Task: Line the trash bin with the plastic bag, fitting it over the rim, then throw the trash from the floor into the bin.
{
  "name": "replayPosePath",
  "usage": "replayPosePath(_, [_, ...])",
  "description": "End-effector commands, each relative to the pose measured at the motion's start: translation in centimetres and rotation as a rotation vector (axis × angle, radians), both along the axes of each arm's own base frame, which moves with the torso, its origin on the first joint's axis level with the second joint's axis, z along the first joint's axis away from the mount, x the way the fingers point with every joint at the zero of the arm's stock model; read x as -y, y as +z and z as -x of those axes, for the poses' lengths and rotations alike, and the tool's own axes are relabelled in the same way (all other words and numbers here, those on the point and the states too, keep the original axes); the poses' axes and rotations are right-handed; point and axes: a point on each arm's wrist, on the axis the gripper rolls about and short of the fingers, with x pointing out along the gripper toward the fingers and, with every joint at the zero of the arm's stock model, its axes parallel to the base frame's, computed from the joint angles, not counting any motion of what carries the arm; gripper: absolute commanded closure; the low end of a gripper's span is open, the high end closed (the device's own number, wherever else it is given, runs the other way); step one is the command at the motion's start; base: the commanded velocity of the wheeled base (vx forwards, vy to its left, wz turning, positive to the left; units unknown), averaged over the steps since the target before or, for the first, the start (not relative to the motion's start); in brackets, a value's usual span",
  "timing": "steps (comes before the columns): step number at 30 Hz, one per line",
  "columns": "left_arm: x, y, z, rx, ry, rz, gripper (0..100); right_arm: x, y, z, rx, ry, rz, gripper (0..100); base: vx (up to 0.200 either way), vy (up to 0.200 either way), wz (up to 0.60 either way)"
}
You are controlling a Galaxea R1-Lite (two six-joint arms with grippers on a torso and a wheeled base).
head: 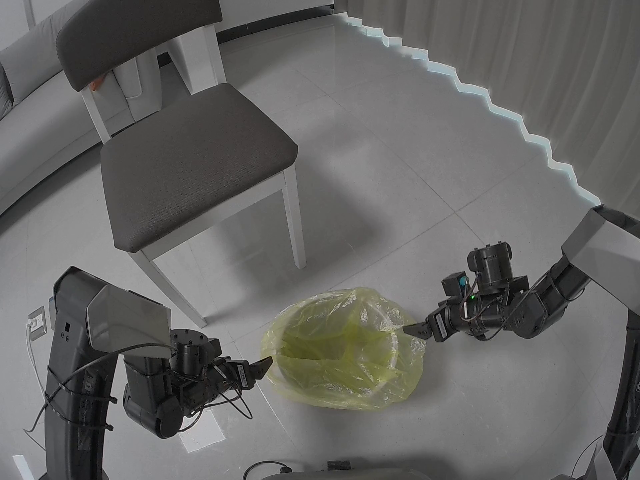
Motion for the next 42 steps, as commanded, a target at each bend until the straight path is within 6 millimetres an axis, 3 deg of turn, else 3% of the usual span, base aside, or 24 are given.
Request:
replayPosePath(1, [0.2,0.2,0.1,0.004,-0.005,0.001,0,-1.8,1.1,-2.1,0.074,0.024,-0.04,0,0.0,0.0,0.0])
replayPosePath(8, [0.2,0.0,0.4,0.008,0.0,-0.004,0,-5.5,-0.4,-4.3,0.09,0.069,-0.083,0,0.0,0.0,0.0])
replayPosePath(14, [0.2,0.0,0.5,0.01,0.0,-0.003,0,-6.7,-2.5,-5.1,0.061,0.099,-0.091,0,0.0,0.0,0.0])
replayPosePath(19, [0.2,0.0,0.5,0.01,-0.002,-0.003,0,-6.9,-3.1,-5.6,0.07,0.102,-0.091,0,0.0,0.0,0.0])
replayPosePath(20, [0.2,0.0,0.6,0.008,-0.002,-0.004,0,-6.9,-3.1,-5.6,0.071,0.102,-0.091,100,0.0,0.0,0.0])
replayPosePath(33, [0.3,0.0,0.5,0.01,-0.002,-0.003,0,-6.0,-1.1,-6.2,0.117,0.076,-0.11,100,0.0,0.0,0.0])
replayPosePath(37, [0.1,-0.2,0.3,0.009,0.007,-0.004,0,-6.1,-0.3,-7.4,0.155,0.069,-0.124,100,0.0,0.0,0.0])
replayPosePath(42, [0.0,-0.8,0.1,0.001,0.017,-0.011,0,-7.1,-2.1,-8.1,0.125,0.083,-0.114,100,0.0,0.0,0.0])
